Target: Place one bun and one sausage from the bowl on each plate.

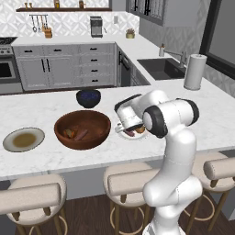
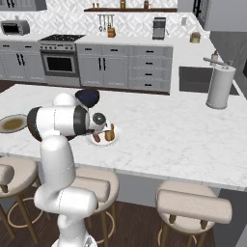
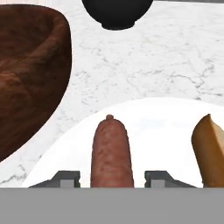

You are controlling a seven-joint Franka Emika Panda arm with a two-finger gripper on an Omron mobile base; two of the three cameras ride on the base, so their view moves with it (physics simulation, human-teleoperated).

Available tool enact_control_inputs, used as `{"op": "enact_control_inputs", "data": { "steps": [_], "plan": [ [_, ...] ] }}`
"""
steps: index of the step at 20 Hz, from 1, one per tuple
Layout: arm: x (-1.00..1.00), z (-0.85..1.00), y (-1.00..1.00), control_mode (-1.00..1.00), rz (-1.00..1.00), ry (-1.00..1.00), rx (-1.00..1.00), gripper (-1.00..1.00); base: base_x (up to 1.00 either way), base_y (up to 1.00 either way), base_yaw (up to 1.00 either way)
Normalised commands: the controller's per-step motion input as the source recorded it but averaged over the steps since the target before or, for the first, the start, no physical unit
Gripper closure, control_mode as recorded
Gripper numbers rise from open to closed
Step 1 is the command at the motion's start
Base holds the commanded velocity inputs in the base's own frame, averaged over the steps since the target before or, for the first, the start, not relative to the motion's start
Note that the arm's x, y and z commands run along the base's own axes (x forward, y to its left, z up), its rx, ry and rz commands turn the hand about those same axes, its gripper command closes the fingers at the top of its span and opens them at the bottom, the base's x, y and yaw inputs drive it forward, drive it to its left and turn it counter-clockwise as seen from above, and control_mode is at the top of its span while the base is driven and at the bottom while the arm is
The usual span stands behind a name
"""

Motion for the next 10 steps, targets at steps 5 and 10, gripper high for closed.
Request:
{"op": "enact_control_inputs", "data": {
  "steps": [5, 10],
  "plan": [
    [-0.01, 0.45, -0.30, -1.00, 0.03, -0.04, 0.03, -1.00, 0.00, 0.00, 0.00],
    [-0.06, 1.00, -0.14, -1.00, 0.08, 0.04, -0.07, -1.00, 0.00, 0.00, 0.00]
  ]
}}
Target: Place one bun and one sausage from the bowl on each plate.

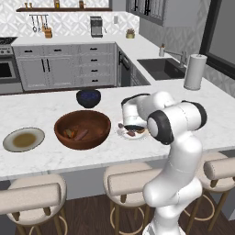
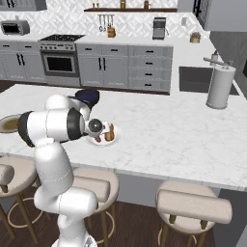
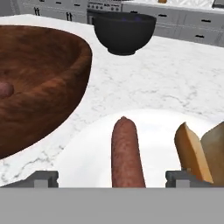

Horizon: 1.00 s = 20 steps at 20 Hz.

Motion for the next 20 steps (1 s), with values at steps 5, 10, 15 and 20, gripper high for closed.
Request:
{"op": "enact_control_inputs", "data": {
  "steps": [5, 10, 15, 20],
  "plan": [
    [-0.02, 1.00, -0.21, -1.00, 0.07, -0.01, -0.06, -1.00, 0.00, 0.00, 0.00],
    [-0.07, 1.00, -0.52, -1.00, 0.01, -0.08, 0.00, -1.00, 0.00, 0.00, 0.00],
    [-0.49, 1.00, -0.44, -1.00, 0.00, -0.08, -0.04, -1.00, 0.00, 0.00, 0.00],
    [-0.77, 1.00, 0.09, -1.00, 0.16, -0.06, -0.37, -1.00, 0.00, 0.00, 0.00]
  ]
}}
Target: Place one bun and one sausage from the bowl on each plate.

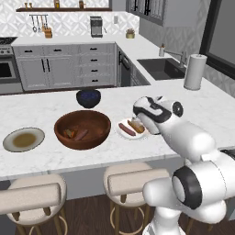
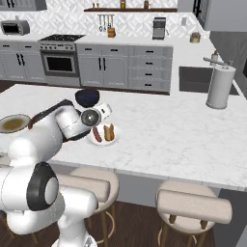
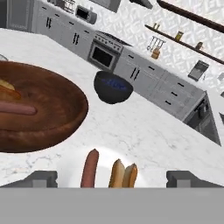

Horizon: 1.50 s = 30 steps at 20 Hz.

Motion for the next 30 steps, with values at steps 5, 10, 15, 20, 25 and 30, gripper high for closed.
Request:
{"op": "enact_control_inputs", "data": {
  "steps": [5, 10, 15, 20, 25, 30],
  "plan": [
    [-0.64, 1.00, 0.38, -1.00, 0.15, 0.12, -0.51, -1.00, 0.00, 0.00, 0.00],
    [-0.46, 1.00, 0.10, -1.00, 0.01, 0.33, -0.38, -1.00, 0.00, 0.00, 0.00],
    [-0.36, 0.94, -0.01, -1.00, -0.01, 0.53, -0.12, -1.00, 0.00, 0.00, 0.00],
    [-0.51, -0.07, -0.01, -1.00, -0.21, 0.54, 0.03, -1.00, 0.00, 0.00, 0.00],
    [-0.32, -0.68, -0.55, -1.00, -0.20, -0.19, 0.35, -1.00, 0.00, 0.00, 0.00],
    [-0.14, -0.23, -0.30, -1.00, -0.05, -0.14, 0.17, -1.00, 0.00, 0.00, 0.00]
  ]
}}
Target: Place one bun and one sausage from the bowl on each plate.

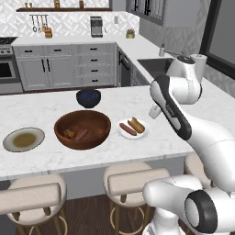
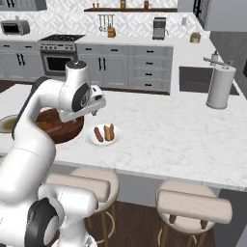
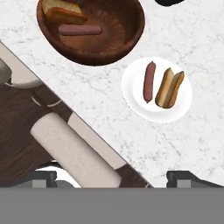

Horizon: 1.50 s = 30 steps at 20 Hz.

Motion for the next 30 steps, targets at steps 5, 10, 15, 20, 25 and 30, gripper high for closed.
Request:
{"op": "enact_control_inputs", "data": {
  "steps": [5, 10, 15, 20, 25, 30],
  "plan": [
    [-0.02, 0.00, 0.01, 1.00, 0.00, -0.04, 0.00, -1.00, -0.02, 0.17, 0.00],
    [0.00, 0.00, 0.00, 1.00, 0.00, 0.00, 0.00, -1.00, 0.00, 0.86, 0.00],
    [0.00, 0.00, 0.00, 1.00, 0.00, 0.00, 0.00, -1.00, 0.00, 0.85, 0.00],
    [0.00, 0.00, 0.00, 1.00, 0.00, 0.00, 0.00, -1.00, 0.00, 0.61, 0.00],
    [0.00, 0.00, 0.00, 1.00, 0.00, 0.00, 0.00, -1.00, 0.00, 0.59, 0.00],
    [0.02, 0.07, 0.00, -1.00, -0.04, 0.01, -0.01, -1.00, 0.00, 0.27, 0.00]
  ]
}}
